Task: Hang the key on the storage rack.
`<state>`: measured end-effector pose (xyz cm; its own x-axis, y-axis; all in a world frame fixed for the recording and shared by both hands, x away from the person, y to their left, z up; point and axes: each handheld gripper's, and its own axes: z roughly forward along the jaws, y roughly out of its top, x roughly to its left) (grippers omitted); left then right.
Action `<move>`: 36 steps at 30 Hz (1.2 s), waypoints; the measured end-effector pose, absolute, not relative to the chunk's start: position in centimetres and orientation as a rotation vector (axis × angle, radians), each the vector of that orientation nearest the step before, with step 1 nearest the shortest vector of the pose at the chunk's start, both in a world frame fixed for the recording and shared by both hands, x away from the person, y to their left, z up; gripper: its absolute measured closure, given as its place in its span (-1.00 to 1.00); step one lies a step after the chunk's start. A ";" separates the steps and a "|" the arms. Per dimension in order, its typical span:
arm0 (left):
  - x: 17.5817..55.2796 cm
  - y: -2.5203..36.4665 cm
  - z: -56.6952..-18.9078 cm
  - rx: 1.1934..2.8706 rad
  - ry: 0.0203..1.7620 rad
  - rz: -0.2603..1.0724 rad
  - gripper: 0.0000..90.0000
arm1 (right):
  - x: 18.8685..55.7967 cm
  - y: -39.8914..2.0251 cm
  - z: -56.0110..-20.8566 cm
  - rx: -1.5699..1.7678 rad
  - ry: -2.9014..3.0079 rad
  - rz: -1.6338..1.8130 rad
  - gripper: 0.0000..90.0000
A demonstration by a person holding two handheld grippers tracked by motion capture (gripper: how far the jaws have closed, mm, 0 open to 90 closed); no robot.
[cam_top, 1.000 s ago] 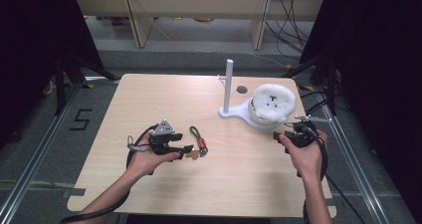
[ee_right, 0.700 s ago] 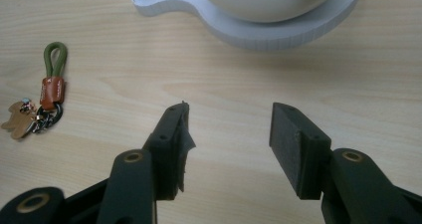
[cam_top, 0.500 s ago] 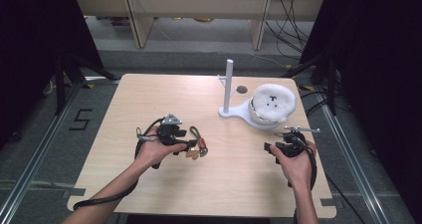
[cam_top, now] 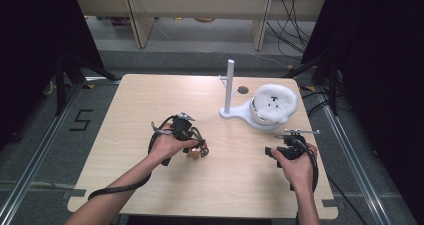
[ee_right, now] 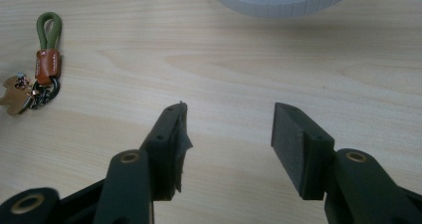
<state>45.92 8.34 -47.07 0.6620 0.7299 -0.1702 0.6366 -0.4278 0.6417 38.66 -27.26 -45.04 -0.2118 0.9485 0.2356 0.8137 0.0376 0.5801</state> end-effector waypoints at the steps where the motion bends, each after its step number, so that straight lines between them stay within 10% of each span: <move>1: 46.0 8.1 -47.2 2.186 1.059 0.168 -0.19 | 38.7 -27.3 -45.0 1.820 2.096 0.924 0.09; 36: 47.7 5.3 -48.0 2.316 1.292 0.098 -0.14 | 38.5 -26.5 -44.5 2.005 2.056 0.919 0.07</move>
